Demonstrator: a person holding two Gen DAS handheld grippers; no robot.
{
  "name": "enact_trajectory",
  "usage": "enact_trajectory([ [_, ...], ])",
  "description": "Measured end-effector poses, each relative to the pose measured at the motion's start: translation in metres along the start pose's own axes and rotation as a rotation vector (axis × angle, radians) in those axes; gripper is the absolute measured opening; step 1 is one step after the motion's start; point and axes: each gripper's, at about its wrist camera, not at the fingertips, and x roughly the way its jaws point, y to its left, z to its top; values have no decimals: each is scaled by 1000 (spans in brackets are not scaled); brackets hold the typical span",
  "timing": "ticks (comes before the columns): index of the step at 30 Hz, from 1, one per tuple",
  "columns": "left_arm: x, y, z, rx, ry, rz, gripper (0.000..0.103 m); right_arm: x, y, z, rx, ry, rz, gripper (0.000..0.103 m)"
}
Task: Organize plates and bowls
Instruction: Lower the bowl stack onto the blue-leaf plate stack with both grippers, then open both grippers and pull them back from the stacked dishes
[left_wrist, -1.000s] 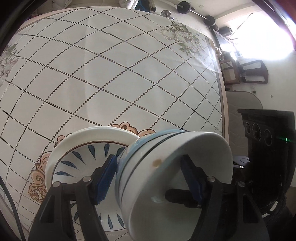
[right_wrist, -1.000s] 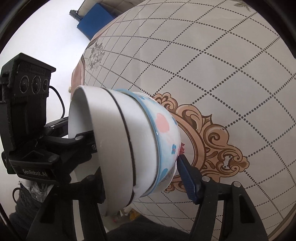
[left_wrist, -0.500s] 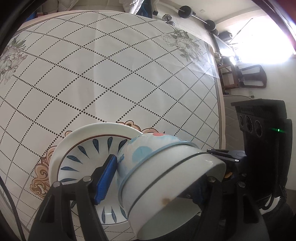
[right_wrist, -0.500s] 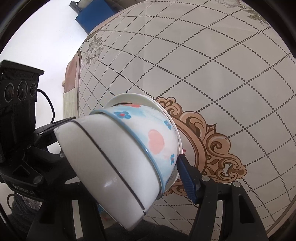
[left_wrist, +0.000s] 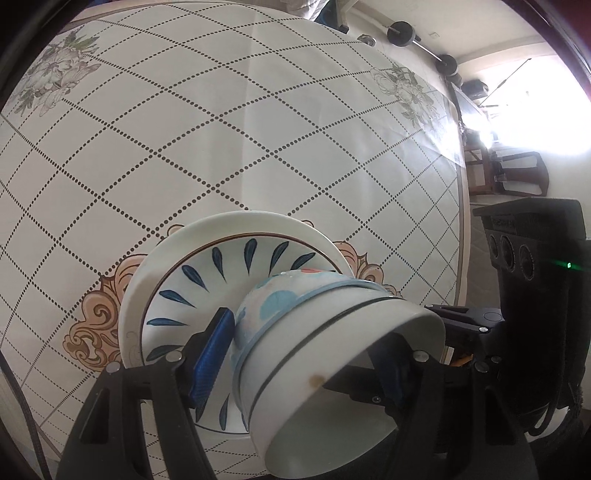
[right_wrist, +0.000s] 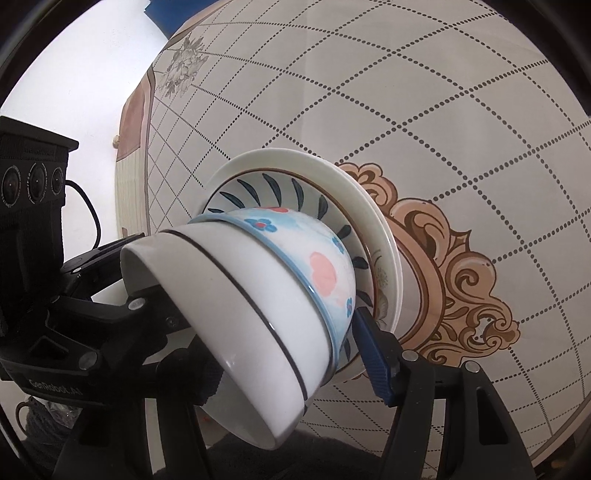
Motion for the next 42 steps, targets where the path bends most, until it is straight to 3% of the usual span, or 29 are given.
enact_trajectory([
  [10, -13, 24, 1, -20, -6, 33, 67, 20, 22, 8, 11, 27, 37, 66],
  [26, -18, 42, -6, -57, -7, 10, 67, 15, 36, 14, -1, 6, -42, 66],
  [32, -38, 38, -16, -68, -67, 124, 67, -2, 41, 7, -26, -40, -140, 66],
  [35, -53, 34, -25, -71, -120, 216, 67, -18, 43, -1, -33, -96, -217, 79],
  [37, -64, 33, -34, -76, -159, 252, 67, -31, 46, -8, -43, -148, -265, 97],
  [39, -74, 32, -45, -85, -188, 297, 68, -45, 51, -18, -52, -201, -307, 103],
  [42, -89, 27, -62, -80, -245, 360, 70, -65, 61, -36, -67, -275, -373, 103],
])
